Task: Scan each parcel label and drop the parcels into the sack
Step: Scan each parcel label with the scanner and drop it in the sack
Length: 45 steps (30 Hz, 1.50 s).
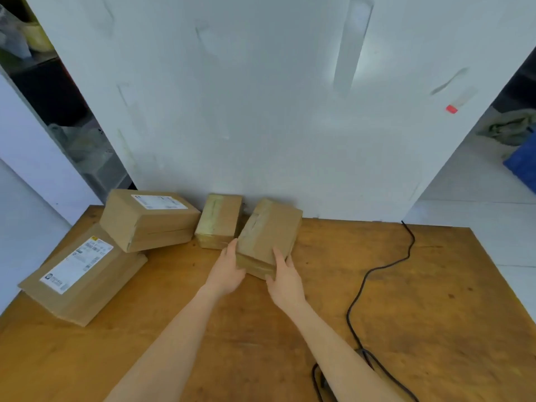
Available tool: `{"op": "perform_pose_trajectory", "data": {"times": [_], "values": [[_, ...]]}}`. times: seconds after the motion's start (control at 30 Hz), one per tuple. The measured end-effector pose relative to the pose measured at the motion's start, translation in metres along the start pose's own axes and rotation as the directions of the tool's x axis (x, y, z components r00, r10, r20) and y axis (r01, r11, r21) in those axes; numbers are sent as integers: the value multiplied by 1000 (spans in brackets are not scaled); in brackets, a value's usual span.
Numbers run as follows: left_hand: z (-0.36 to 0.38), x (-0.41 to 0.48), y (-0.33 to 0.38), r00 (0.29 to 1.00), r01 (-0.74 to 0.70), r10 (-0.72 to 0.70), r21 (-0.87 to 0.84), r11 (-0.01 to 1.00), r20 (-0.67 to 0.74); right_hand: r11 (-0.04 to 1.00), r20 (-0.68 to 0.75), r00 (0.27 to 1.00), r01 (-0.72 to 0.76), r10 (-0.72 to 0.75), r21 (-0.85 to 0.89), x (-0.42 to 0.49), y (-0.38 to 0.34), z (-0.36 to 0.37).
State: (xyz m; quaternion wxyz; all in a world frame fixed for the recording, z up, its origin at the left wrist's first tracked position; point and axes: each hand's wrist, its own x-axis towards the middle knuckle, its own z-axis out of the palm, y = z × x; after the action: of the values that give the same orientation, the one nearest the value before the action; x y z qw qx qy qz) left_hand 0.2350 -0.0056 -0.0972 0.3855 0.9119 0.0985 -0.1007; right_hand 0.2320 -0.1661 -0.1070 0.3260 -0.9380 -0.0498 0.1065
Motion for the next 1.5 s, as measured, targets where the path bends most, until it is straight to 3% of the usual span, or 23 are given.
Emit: {"op": "perform_pose_trajectory", "data": {"times": [0.3,0.47,0.63,0.7,0.77,0.87,1.13,1.3,1.4,1.5], "values": [[-11,-67,-5,973,-207,224,243,948,-47,993,-208,974,-74,93,97,-30,-23,-25],[-23,-104,-6,945,-227,306,440,869,-116,985,-308,948,-20,72,169,-69,-44,-40],[-39,-134,-12,933,-227,337,519,824,-128,944,-303,949,12,94,329,-109,-55,-44],[-45,-140,-15,949,-236,298,394,889,-104,889,-276,957,47,91,456,-120,-56,-46],[-51,-147,-19,978,-203,206,79,976,-36,830,-224,972,73,64,553,-131,-56,-48],[-53,-158,-21,994,-77,95,-269,960,55,768,-95,996,63,-3,637,-143,-48,-50],[-43,-174,-28,990,140,-112,-564,814,85,780,253,967,-138,-28,611,-158,-10,-43],[-43,-177,-26,969,205,-234,-764,611,73,665,466,882,-308,-67,680,-150,13,-33],[-38,-181,-34,937,206,-341,-907,367,75,521,428,903,-388,48,760,-146,27,-31],[-23,-185,-41,899,185,-421,-977,108,124,358,442,897,-413,1,837,-143,29,-25]]}}
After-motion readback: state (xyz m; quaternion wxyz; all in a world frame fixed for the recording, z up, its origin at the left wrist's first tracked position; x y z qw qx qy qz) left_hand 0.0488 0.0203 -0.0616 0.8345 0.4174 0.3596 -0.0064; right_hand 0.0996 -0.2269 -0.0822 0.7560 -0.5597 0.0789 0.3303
